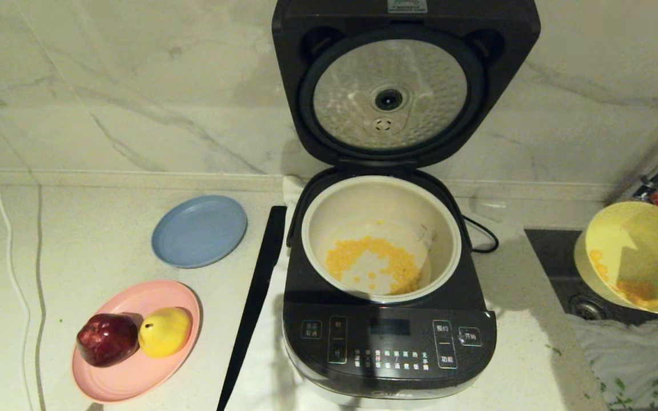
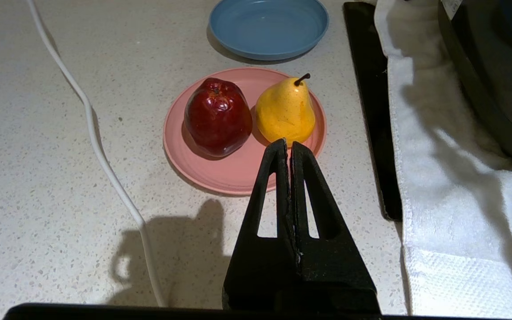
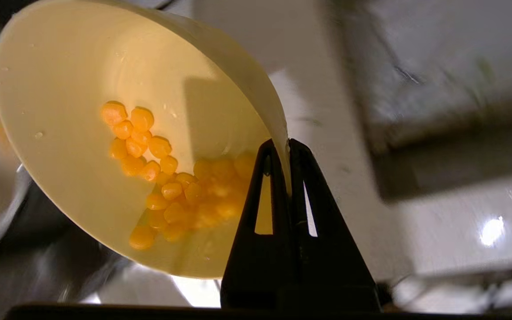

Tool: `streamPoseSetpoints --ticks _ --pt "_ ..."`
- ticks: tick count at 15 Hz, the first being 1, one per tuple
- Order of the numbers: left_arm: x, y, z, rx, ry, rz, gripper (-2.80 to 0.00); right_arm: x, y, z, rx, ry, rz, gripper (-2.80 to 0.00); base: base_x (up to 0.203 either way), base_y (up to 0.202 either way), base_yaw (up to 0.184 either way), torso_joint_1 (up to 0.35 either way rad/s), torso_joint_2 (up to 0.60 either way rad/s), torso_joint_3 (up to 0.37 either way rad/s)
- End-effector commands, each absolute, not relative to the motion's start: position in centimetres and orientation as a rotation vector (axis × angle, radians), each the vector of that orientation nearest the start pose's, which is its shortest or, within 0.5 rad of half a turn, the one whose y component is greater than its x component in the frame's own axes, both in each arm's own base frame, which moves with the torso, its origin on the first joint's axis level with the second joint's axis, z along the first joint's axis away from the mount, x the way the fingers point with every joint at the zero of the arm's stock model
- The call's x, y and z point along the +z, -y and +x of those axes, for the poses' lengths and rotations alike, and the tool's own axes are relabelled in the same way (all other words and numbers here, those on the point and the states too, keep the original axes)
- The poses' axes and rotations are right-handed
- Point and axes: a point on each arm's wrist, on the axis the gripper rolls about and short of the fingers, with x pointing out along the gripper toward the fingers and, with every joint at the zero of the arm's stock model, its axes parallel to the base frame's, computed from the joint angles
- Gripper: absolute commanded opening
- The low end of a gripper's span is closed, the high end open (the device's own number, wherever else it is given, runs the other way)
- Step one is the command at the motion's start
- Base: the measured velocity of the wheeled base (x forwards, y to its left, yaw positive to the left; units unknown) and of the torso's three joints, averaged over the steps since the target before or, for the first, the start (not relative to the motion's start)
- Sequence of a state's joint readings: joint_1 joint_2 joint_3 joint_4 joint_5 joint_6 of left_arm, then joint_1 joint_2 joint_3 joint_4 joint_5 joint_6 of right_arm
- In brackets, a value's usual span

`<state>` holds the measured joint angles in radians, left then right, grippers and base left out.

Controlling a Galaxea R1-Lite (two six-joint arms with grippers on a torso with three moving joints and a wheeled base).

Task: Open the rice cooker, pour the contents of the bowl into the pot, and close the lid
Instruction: Fill a bowl with water from the tap

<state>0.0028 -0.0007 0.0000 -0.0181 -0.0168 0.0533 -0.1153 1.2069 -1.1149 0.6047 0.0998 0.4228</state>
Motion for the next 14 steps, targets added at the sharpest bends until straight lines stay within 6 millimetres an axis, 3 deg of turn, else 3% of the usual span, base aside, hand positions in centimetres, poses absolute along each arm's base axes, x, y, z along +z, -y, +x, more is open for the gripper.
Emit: streamPoseSetpoints --ticks 1,4,8,11,14 --pt "7.5 0.0 -2.2 -0.013 0.011 0.054 -2.80 24.9 6.5 16.4 -0.352 -0.737 0.649 -2.80 0.000 0.000 0.000 0.000 0.00 0.000" --pt "7.5 0.0 -2.2 -0.012 0.011 0.054 -2.80 20.3 14.0 17.3 -0.536 -0.792 0.854 -2.80 0.000 0.000 0.000 0.000 0.00 0.000" --pt "7.5 0.0 -2.2 -0.014 0.011 0.053 -2.80 14.7 22.4 15.9 -0.683 -0.778 1.016 -2.80 0.000 0.000 0.000 0.000 0.00 0.000" --pt "7.5 0.0 -2.2 -0.014 0.011 0.054 -2.80 11.8 27.3 14.7 -0.768 -0.739 1.086 -2.80 0.000 0.000 0.000 0.000 0.00 0.000" --pt "7.5 0.0 -2.2 -0.014 0.011 0.054 -2.80 10.1 30.6 13.8 -0.760 -0.690 1.104 -2.80 0.000 0.000 0.000 0.000 0.00 0.000"
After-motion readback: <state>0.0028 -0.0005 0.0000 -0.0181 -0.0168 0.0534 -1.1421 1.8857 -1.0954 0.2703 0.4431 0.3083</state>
